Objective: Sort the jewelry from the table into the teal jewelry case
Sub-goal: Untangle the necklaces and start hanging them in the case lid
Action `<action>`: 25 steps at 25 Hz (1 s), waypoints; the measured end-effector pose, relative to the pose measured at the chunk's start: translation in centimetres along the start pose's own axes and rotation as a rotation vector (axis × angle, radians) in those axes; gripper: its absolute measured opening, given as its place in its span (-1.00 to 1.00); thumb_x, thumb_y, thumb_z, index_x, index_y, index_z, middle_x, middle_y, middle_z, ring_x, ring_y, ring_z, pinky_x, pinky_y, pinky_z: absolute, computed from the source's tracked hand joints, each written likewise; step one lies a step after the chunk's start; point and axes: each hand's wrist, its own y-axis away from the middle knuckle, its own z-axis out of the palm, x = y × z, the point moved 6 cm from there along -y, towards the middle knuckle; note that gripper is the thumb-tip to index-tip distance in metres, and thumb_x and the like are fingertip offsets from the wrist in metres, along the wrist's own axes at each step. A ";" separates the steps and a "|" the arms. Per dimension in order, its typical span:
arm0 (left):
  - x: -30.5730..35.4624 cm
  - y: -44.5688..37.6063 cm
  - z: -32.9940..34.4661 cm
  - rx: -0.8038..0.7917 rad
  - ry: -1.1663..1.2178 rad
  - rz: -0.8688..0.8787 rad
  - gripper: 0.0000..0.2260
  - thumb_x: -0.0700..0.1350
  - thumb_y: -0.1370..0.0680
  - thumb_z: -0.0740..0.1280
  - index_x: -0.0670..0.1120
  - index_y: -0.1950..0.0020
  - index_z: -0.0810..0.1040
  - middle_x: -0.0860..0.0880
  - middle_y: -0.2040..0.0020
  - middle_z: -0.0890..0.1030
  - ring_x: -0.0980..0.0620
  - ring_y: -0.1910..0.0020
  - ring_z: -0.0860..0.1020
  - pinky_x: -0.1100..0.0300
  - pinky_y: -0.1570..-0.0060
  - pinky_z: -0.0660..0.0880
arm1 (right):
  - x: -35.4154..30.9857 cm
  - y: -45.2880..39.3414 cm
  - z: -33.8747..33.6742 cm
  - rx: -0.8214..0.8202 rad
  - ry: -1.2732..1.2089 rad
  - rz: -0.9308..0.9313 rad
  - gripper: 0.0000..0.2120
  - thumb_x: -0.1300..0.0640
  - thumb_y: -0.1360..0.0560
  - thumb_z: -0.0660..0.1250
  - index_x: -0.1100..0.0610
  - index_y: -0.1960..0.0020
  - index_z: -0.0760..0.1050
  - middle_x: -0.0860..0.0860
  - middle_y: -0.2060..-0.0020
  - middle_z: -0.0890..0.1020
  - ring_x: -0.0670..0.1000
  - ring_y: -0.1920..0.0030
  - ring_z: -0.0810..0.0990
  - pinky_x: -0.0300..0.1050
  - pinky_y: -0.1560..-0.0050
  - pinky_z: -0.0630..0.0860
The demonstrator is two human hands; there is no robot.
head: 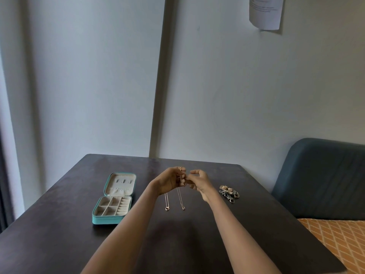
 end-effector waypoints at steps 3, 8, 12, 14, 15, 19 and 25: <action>0.3 0.0 -0.2 0.077 -0.085 0.067 -0.88 -0.32 -0.53 0.22 -0.13 0.07 0.49 -0.06 0.24 0.60 0.05 0.27 0.58 0.23 0.18 0.47 | -1.2 0.0 0.0 -0.010 -0.127 -0.018 -0.95 0.30 -0.47 0.26 0.18 0.11 0.42 0.04 0.32 0.55 -0.03 0.29 0.51 -0.22 0.29 0.49; 0.6 0.4 -1.5 0.234 -0.107 0.110 -0.80 -0.30 -0.54 0.25 -0.06 -0.10 0.40 -0.03 0.24 0.56 0.07 0.26 0.53 0.19 0.25 0.27 | -3.3 0.0 -0.2 -0.060 -0.298 -0.079 -0.78 0.31 -0.48 0.17 0.17 0.33 0.39 0.02 0.46 0.48 -0.04 0.37 0.44 -0.19 0.28 0.43; 0.1 0.8 -1.2 0.122 -0.017 0.107 -0.69 -0.26 -0.50 0.26 -0.12 -0.23 0.40 -0.01 0.24 0.57 0.10 0.33 0.47 0.23 0.27 0.27 | -4.3 0.0 0.5 -0.106 -0.428 -0.072 -0.79 0.33 -0.45 0.15 0.20 0.34 0.40 0.07 0.46 0.53 0.01 0.38 0.48 -0.14 0.27 0.43; -0.3 1.0 -0.9 0.094 0.049 0.126 -0.62 -0.22 -0.44 0.32 -0.14 -0.25 0.42 0.00 0.20 0.55 0.14 0.36 0.45 0.27 0.30 0.30 | -4.6 0.1 1.4 -0.129 -0.475 -0.073 -0.80 0.34 -0.46 0.12 0.23 0.32 0.38 0.10 0.48 0.53 0.05 0.39 0.48 -0.09 0.26 0.45; -0.5 1.1 -0.9 0.120 0.064 0.142 -0.65 -0.22 -0.44 0.35 -0.13 -0.22 0.43 0.00 0.20 0.55 0.15 0.37 0.45 0.28 0.31 0.31 | -4.6 0.0 1.7 -0.127 -0.476 -0.080 -0.82 0.35 -0.47 0.13 0.22 0.29 0.37 0.11 0.47 0.53 0.06 0.38 0.48 -0.08 0.26 0.45; -0.6 1.5 -2.3 0.362 0.203 0.287 -0.72 -0.27 -0.50 0.35 -0.09 -0.18 0.47 0.01 0.29 0.65 0.15 0.39 0.55 0.21 0.19 0.41 | -4.1 0.0 1.9 -0.143 -0.439 -0.082 -0.84 0.36 -0.51 0.20 0.12 0.07 0.32 0.10 0.28 0.56 0.03 0.23 0.55 -0.11 0.11 0.50; -0.5 1.8 -1.1 0.261 0.594 0.305 -0.82 -0.26 -0.56 0.19 -0.11 -0.15 0.42 -0.01 0.41 0.58 0.05 0.35 0.60 0.15 0.06 0.47 | -2.7 -0.1 2.2 -0.112 -0.506 -0.033 -0.82 0.39 -0.53 0.15 0.11 0.09 0.31 0.16 0.22 0.58 0.07 0.18 0.59 -0.13 0.12 0.51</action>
